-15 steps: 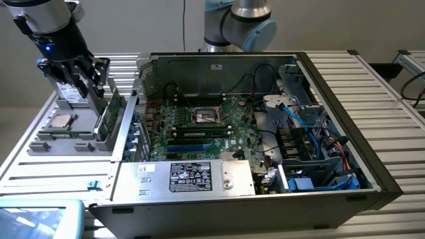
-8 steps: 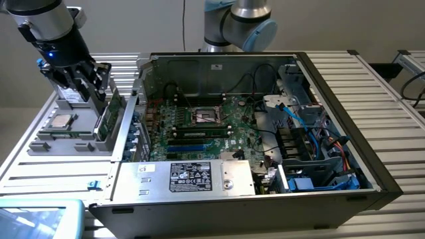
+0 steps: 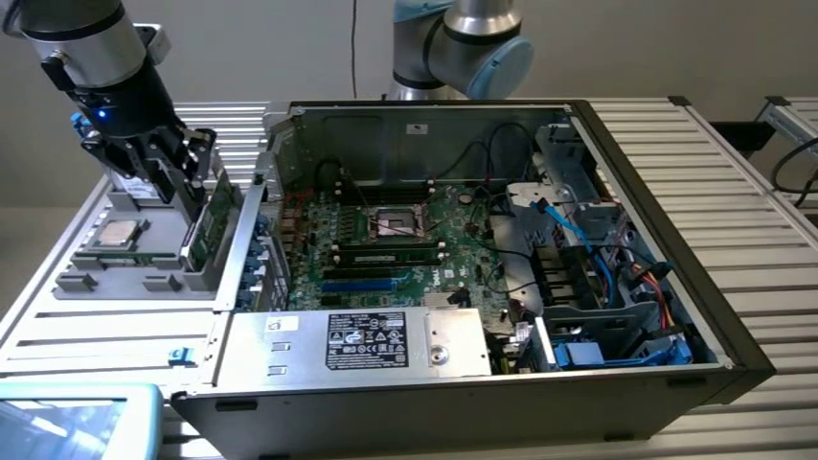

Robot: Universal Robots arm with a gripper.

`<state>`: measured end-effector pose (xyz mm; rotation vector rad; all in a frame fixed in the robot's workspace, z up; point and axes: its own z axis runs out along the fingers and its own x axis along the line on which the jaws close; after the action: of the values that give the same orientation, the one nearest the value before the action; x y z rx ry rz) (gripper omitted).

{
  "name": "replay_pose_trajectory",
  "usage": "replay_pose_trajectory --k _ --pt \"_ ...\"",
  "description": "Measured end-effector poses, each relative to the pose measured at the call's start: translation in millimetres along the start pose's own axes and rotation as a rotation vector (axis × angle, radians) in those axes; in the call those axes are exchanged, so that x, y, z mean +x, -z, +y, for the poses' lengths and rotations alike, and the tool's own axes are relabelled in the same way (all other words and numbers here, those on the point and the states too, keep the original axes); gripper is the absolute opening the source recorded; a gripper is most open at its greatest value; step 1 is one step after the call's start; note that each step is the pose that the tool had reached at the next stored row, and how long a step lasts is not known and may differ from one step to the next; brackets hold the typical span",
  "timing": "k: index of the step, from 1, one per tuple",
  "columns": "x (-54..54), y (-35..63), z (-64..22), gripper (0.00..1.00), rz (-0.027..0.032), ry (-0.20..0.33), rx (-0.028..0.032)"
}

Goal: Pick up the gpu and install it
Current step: 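Pick up the gpu and move the gpu toward the slot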

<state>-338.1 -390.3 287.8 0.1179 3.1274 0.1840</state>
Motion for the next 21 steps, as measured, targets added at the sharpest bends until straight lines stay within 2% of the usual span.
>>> replay_pose_trajectory --k 3,5,6,10,14,21 --pt "0.6 -1.4 -0.2 0.44 -0.0038 0.000 0.0207" --pt "0.7 -2.1 -0.3 0.44 -0.0074 0.001 0.0382" --pt "0.7 -2.9 -0.4 0.44 -0.0101 0.001 0.0437" --pt "0.7 -8.7 -1.2 0.44 -0.0175 -0.002 0.0436" --pt "0.7 -15.2 -2.1 0.44 -0.0224 -0.011 0.0428" --pt "0.8 -27.3 -3.6 0.44 -0.0274 -0.031 0.0400"
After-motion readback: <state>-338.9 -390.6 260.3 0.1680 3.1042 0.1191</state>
